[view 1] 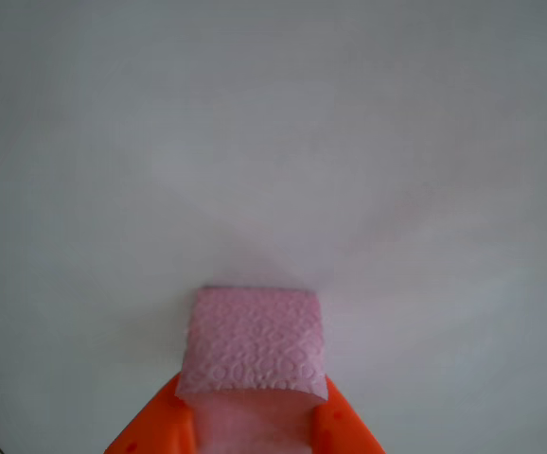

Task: Grasp the colored block, Place it on the black dot, and then return the arm to the default position.

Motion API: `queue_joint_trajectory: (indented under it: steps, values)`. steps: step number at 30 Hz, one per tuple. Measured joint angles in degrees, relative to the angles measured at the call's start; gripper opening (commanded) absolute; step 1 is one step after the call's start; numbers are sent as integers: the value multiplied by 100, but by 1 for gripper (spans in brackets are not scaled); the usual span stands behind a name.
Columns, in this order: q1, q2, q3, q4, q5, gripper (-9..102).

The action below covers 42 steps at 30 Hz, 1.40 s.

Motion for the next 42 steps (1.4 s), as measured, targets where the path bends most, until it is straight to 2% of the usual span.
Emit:
queue_joint_trajectory:
  steps: [2, 6, 14, 23, 26, 32, 36, 42]
  values:
    - [0, 0, 0, 0, 0, 1]
    - [0, 0, 0, 0, -26, 11]
    - [0, 0, 0, 0, -141, 20]
    - [0, -9, 0, 132, -176, 25]
    - [0, -9, 0, 167, -176, 30]
    - [0, 220, 185, 167, -176, 31]
    - [9, 677, 721, -18, -176, 31]
    - [-26, 1907, 2347, -650, -176, 31]
